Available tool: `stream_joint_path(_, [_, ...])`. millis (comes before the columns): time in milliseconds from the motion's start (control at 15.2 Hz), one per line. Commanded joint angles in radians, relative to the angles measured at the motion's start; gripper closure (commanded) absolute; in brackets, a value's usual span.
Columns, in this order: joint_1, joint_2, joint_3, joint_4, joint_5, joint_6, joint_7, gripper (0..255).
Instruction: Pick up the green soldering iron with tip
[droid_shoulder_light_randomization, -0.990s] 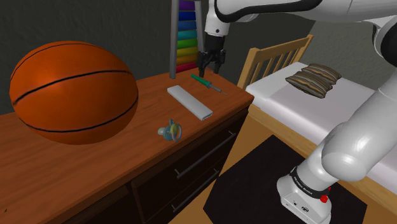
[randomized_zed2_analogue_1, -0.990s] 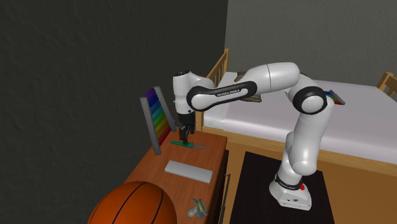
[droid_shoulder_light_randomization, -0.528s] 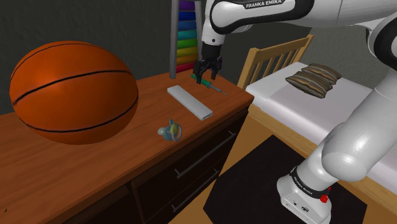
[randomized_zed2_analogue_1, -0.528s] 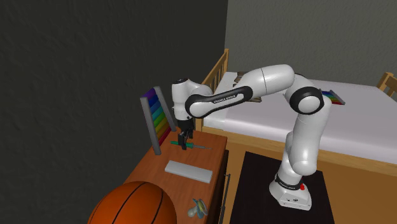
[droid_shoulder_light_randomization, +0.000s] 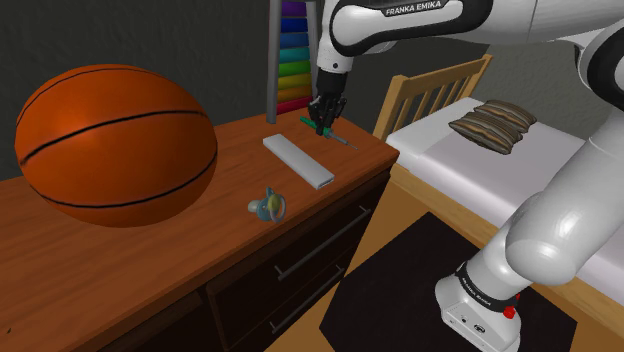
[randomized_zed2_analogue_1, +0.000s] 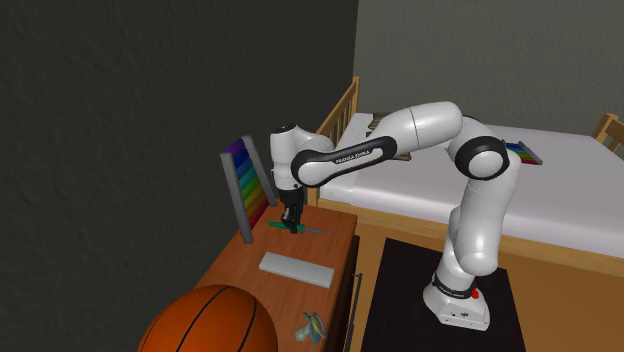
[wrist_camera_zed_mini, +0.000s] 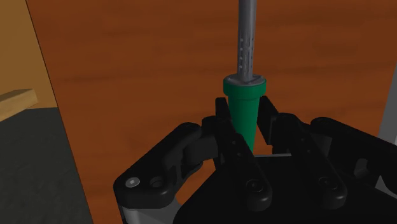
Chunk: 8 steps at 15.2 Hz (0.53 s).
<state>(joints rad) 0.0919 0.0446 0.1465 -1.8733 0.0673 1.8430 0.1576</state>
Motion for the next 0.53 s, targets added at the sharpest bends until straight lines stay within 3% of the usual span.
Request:
stream_joint_path(0, [0.0,0.0,0.0,0.0,0.0,0.0,0.0,255])
stream_joint_path(462, [0.0,-0.009,0.0,0.056,0.0,-0.065,0.004,255])
